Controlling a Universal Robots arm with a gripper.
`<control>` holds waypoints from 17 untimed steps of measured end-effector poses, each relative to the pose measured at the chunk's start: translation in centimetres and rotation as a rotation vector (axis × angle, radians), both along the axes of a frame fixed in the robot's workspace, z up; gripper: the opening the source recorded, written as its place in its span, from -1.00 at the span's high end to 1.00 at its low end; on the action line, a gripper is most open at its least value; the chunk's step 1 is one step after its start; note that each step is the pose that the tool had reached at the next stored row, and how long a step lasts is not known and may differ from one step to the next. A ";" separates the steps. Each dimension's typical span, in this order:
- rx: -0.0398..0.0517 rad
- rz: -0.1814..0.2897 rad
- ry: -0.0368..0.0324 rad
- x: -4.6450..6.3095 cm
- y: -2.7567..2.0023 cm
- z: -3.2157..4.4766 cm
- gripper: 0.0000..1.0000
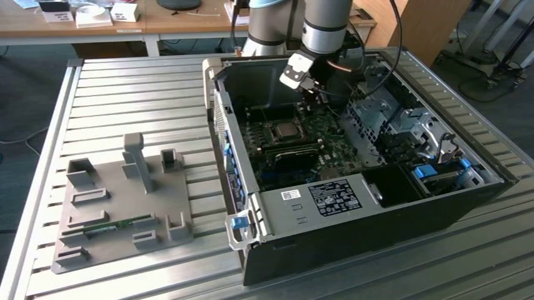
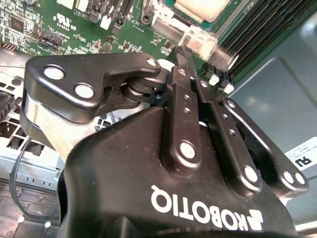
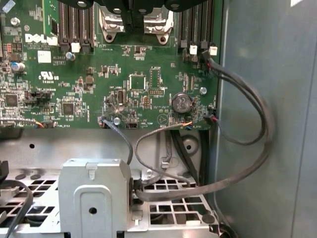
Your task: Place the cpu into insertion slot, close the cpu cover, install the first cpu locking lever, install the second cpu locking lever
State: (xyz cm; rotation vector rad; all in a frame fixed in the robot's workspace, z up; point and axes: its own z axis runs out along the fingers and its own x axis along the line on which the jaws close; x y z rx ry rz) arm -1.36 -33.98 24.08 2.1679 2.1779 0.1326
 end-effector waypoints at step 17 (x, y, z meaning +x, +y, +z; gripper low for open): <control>0.0000 0.000 -0.0047 -0.8 0.00 -0.01 0.79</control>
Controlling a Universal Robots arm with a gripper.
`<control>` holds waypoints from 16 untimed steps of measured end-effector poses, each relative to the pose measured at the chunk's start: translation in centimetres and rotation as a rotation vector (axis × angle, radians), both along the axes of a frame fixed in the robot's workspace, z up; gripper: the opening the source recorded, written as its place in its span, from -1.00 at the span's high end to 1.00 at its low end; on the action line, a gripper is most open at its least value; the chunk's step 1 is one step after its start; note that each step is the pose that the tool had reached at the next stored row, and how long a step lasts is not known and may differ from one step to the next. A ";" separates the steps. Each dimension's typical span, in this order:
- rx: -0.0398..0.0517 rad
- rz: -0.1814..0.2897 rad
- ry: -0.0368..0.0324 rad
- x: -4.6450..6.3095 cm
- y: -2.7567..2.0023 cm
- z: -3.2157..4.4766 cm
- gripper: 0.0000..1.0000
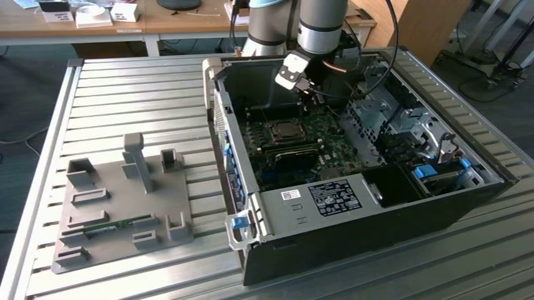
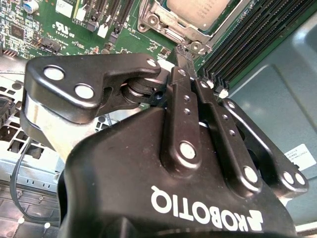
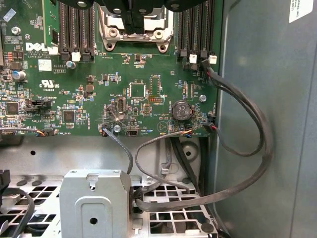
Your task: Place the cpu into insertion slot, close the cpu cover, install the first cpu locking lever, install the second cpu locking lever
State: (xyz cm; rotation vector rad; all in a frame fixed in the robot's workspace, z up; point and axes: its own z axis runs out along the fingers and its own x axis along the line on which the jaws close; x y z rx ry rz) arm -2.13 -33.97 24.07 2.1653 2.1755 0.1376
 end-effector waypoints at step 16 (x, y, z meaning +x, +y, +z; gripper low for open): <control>-0.0001 0.000 0.0556 0.0 0.00 0.00 0.79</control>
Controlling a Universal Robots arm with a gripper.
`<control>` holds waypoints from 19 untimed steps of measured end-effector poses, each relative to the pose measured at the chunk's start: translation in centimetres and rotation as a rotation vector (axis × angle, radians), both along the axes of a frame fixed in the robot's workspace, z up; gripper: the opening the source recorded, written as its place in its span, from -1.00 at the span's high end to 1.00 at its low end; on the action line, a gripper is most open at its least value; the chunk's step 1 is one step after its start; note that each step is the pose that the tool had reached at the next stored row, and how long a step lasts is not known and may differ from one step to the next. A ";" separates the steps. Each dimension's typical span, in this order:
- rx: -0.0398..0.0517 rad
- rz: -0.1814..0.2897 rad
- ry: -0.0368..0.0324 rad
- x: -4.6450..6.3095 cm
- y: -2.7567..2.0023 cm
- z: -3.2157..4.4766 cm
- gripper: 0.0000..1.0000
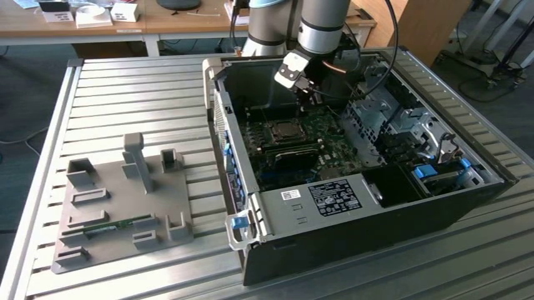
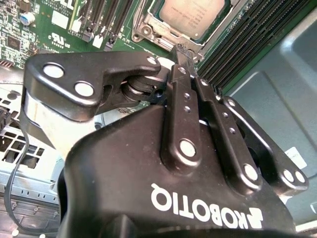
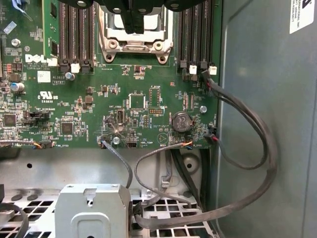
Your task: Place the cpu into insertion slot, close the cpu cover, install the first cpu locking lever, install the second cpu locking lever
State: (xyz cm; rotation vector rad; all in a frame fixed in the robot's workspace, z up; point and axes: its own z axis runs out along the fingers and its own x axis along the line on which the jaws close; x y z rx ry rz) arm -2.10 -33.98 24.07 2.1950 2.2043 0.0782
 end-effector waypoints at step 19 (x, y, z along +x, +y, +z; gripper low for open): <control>-0.0011 0.000 -0.0098 -2.0 0.00 -0.22 0.79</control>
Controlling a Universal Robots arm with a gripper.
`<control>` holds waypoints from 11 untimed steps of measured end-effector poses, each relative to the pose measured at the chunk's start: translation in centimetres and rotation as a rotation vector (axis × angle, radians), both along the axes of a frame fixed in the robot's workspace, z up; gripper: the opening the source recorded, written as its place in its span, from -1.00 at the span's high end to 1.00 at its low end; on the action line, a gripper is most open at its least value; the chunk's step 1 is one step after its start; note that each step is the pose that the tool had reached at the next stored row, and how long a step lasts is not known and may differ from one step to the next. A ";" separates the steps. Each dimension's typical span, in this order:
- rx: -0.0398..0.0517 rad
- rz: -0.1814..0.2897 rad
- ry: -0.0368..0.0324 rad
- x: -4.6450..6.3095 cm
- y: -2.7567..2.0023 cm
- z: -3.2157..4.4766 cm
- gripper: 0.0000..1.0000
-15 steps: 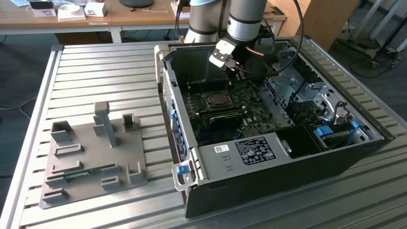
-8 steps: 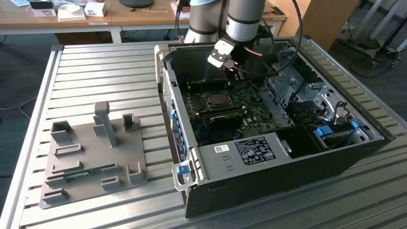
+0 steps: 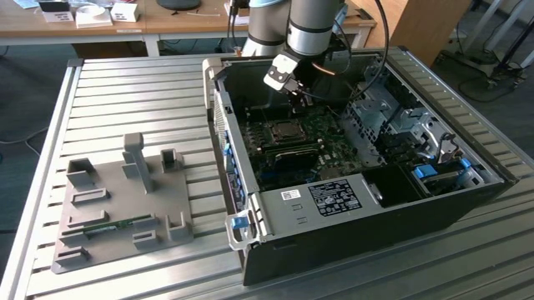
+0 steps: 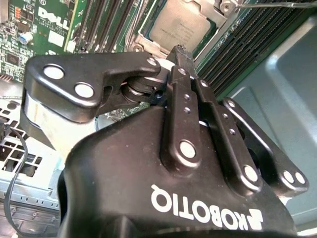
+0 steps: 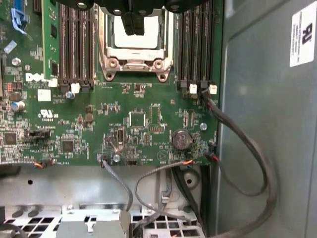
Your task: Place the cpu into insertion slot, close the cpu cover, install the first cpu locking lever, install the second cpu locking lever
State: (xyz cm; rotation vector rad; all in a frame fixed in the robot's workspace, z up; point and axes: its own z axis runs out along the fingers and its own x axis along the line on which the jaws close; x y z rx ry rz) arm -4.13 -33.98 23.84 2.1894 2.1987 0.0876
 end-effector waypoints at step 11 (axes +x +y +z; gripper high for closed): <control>-0.0085 0.000 0.0001 -0.1 0.00 -0.49 0.79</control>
